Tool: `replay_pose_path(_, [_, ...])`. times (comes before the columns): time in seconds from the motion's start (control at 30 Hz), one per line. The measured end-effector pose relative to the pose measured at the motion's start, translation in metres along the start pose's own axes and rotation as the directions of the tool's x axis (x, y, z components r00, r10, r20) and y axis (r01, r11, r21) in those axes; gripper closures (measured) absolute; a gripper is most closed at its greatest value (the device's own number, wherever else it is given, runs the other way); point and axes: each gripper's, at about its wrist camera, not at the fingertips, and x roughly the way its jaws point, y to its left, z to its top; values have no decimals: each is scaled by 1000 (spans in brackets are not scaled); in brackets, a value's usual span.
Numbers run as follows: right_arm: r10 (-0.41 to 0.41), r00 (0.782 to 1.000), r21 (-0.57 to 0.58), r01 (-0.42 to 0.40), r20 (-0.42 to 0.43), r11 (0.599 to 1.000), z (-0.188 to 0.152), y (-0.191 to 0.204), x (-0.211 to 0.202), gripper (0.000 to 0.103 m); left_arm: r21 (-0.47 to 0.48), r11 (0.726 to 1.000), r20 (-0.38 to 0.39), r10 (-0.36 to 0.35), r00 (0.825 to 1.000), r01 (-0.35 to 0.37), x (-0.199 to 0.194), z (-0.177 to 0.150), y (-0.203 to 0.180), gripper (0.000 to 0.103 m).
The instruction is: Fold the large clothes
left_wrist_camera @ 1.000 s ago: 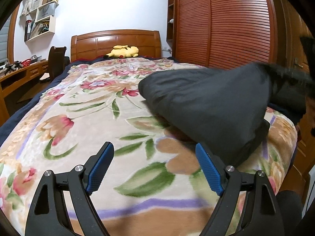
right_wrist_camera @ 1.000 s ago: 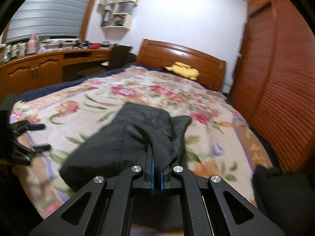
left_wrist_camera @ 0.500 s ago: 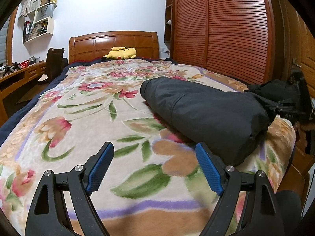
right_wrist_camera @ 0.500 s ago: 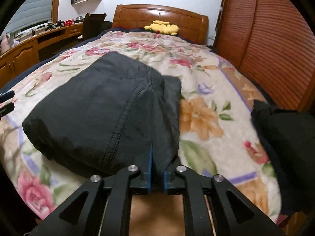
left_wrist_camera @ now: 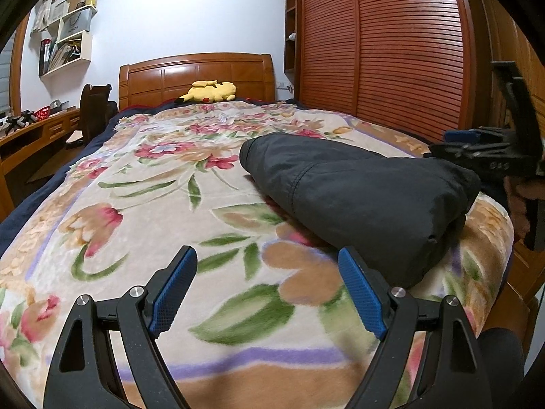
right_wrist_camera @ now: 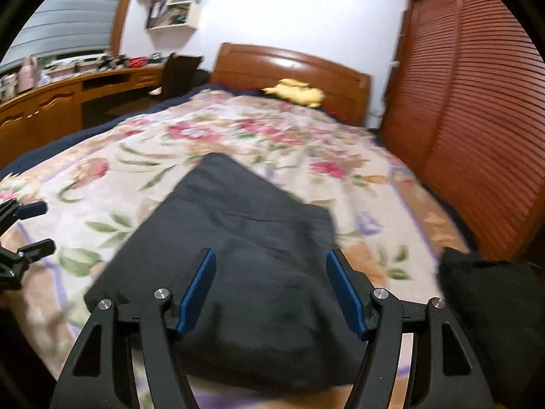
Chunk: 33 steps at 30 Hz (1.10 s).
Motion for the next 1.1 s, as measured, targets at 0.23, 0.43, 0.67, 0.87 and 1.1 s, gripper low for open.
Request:
replay_pose_path(0.23, [126,985,12,-126,-115,992,-17,-8,48,35,4,1000,-2,5,1000,-5,1,-1,-1,18])
replay_pose_path(0.43, [226,964,130,-208,-142,969,-37,-29,75,35,0,1000,-7,7,1000,-7,2,-3,2,18])
replay_pose_path(0.67, [181,976,126,-166,-119,978,-37,-28,57,35,12,1000,-22,9,1000,-9,5,-1,1,18])
replay_pose_path(0.87, [99,993,110,-93,-59,990,-56,-45,-2,35,-1,999,-38,-39,998,39,16,25,3,17])
replay_pose_path(1.1, [25,997,138,-14,-79,990,-92,-73,-30,35,86,996,-40,-16,999,19,45,64,-3,17])
